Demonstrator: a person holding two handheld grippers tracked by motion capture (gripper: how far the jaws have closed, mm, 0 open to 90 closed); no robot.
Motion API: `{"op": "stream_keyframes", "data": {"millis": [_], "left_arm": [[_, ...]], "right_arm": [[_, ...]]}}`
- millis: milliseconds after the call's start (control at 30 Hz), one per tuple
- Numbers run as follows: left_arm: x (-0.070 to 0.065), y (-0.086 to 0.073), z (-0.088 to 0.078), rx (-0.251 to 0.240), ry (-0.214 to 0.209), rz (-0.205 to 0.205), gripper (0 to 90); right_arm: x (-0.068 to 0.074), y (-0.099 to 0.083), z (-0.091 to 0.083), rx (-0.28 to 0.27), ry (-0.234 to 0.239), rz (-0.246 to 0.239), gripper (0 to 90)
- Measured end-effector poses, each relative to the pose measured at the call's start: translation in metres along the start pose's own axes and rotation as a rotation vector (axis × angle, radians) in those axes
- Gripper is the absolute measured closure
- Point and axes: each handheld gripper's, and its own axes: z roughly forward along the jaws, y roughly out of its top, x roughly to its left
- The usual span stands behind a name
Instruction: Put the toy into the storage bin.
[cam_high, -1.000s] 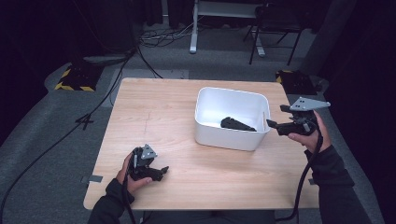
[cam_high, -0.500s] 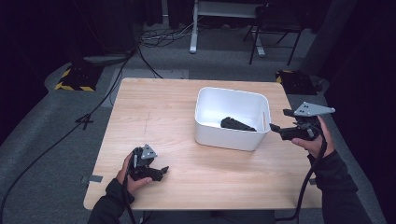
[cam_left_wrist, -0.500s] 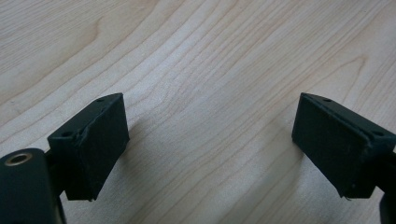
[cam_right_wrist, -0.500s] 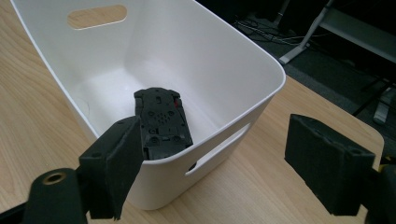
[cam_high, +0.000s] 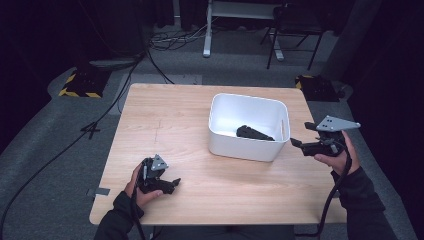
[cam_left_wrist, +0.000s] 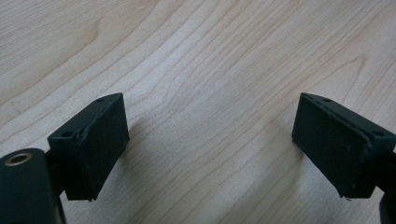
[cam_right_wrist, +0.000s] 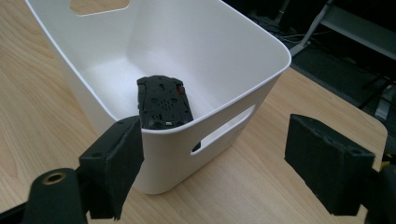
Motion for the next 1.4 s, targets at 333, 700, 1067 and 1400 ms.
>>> {"op": "stream_keyframes", "data": {"millis": [333, 700, 1067, 1400], "left_arm": [[0.000, 0.000, 0.000, -0.001, 0.000, 0.003, 11.1], [0.000, 0.000, 0.000, -0.001, 0.000, 0.002, 11.1], [0.000, 0.000, 0.000, 0.000, -0.001, -0.001, 11.1], [0.000, 0.000, 0.000, 0.001, -0.001, -0.001, 11.1]], "right_arm": [[0.004, -0.011, 0.001, 0.015, -0.004, -0.013, 19.9], [0.007, -0.026, 0.004, 0.036, -0.010, -0.014, 20.2], [0.011, -0.040, 0.004, 0.061, -0.019, -0.026, 20.5], [0.014, -0.053, 0.005, 0.079, -0.020, -0.011, 20.6]]}}
